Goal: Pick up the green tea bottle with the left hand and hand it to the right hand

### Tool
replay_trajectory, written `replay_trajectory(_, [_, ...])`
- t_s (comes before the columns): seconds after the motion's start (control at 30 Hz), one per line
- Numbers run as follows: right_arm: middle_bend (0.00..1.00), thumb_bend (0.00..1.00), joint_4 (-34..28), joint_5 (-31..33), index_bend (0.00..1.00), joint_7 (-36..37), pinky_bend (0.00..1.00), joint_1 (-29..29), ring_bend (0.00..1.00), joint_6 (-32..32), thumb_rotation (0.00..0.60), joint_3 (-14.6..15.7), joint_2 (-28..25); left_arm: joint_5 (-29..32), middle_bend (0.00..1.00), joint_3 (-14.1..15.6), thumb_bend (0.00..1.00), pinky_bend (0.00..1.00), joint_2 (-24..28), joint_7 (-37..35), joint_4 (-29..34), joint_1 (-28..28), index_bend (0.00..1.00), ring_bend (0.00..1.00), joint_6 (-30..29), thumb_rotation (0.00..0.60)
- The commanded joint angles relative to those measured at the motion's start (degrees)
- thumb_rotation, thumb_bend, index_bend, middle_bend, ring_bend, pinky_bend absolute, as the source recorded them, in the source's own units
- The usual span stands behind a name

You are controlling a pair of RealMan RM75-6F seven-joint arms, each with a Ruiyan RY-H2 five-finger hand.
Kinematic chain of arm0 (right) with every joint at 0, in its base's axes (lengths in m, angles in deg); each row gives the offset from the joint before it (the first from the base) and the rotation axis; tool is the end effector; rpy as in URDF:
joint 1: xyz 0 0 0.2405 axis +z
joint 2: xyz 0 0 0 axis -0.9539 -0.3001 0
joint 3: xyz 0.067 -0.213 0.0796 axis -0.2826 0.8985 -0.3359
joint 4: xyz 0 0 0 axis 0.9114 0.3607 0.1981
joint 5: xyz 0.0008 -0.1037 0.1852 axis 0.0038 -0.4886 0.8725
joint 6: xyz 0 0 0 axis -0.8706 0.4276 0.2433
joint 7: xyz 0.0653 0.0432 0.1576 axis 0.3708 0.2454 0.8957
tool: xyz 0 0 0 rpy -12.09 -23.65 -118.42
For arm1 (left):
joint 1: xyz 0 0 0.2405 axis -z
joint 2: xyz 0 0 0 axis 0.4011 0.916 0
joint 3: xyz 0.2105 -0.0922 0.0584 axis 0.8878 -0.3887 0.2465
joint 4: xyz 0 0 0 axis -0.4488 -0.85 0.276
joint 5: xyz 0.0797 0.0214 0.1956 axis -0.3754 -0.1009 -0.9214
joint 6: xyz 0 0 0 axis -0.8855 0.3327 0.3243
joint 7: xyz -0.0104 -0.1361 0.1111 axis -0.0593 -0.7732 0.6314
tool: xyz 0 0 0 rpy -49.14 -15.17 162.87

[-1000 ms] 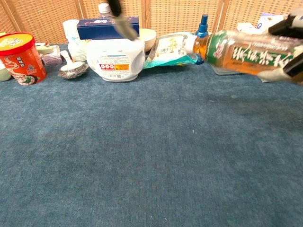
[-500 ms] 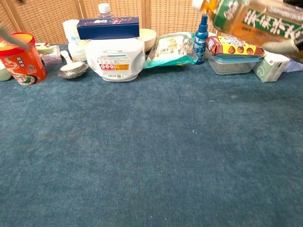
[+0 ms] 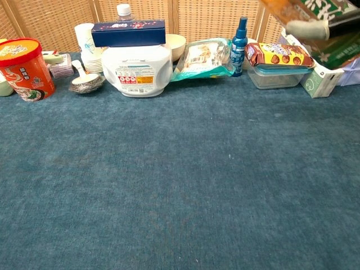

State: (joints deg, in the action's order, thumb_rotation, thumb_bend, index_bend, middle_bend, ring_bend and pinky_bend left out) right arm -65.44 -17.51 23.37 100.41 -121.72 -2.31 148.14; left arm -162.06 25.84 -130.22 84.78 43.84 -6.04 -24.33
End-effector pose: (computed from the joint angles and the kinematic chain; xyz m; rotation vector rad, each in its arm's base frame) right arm -0.1154 -0.3111 0.0706 1.2589 -1.5184 1.6414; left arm -0.2577 0.2243 0.1572 -1.5641 -0.9262 -0.8946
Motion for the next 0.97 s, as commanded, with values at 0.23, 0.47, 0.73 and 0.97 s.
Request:
replay_trajectory(0.23, [0.69, 0.87, 2.41, -4.65, 0.52, 17.94, 0.81, -1.14, 0.56, 0.01, 0.600, -2.95, 3.30, -1.70, 0.00, -1.18, 0.00, 0.21, -1.01, -3.52, -2.56, -5.42, 0.00, 0.00, -3.83, 0.600])
replay_trajectory(0.47, [0.69, 0.87, 4.64, -6.59, 0.52, 22.30, 0.79, -1.62, 0.55, -0.91, 0.600, -2.84, 4.86, -2.86, 0.00, -2.20, 0.00, 0.21, -0.50, -5.27, -3.21, -6.46, 0.00, 0.00, -3.48, 0.600])
replay_trajectory(0.73, [0.69, 0.87, 7.17, -8.13, 0.53, 30.16, 0.77, -2.58, 0.54, -3.72, 0.600, -3.36, 8.80, -3.52, 0.00, -3.54, 0.00, 0.21, -0.17, -6.31, -3.66, -7.42, 0.00, 0.00, -2.91, 0.600])
replay_trajectory(0.97, [0.69, 0.87, 9.23, -9.66, 0.53, 31.77, 0.76, -2.07, 0.54, -4.64, 0.600, -3.19, 12.19, -4.11, 0.00, -4.34, 0.00, 0.21, -0.15, -6.45, -3.62, -8.05, 0.00, 0.00, -1.98, 0.600])
